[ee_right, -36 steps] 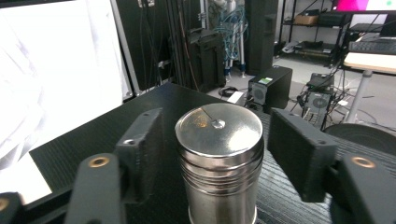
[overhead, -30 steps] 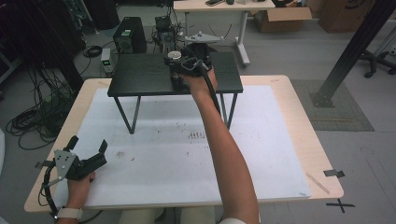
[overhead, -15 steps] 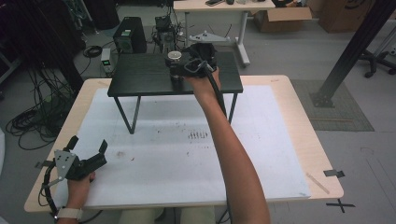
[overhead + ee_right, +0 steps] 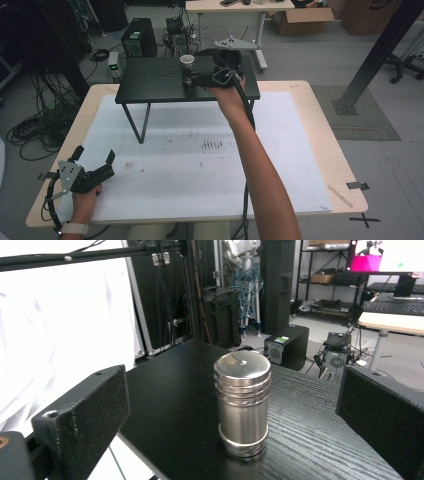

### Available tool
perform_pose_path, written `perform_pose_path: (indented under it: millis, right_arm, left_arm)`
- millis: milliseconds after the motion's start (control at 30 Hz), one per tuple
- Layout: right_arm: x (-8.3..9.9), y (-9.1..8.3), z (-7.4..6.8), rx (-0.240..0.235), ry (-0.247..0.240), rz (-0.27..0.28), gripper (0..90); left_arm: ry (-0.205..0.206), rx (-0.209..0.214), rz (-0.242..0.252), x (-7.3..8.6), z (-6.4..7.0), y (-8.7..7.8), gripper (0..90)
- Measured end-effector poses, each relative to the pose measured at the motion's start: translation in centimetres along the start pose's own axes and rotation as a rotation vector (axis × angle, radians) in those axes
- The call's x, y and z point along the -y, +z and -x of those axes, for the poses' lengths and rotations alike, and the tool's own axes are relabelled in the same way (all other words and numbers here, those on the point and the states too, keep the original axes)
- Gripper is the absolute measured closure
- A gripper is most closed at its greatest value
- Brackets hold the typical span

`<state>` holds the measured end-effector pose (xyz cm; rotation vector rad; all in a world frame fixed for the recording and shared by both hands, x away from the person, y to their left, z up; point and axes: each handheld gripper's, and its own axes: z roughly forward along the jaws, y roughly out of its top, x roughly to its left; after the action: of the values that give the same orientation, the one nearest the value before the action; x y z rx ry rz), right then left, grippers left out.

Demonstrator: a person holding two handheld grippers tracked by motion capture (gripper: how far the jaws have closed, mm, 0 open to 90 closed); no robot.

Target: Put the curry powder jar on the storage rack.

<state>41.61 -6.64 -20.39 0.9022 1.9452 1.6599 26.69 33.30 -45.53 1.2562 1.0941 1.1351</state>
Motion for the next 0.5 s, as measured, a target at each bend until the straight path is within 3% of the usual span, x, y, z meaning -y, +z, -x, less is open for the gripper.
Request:
perform_pose_path:
  millis: [500]
  right_arm:
    - [1.1, -3.9, -1.8, -0.084, -0.028, 0.035, 0.4]
  left_arm:
    - [-0.004, -0.001, -0.007, 0.0, 0.0, 0.1, 0.2]
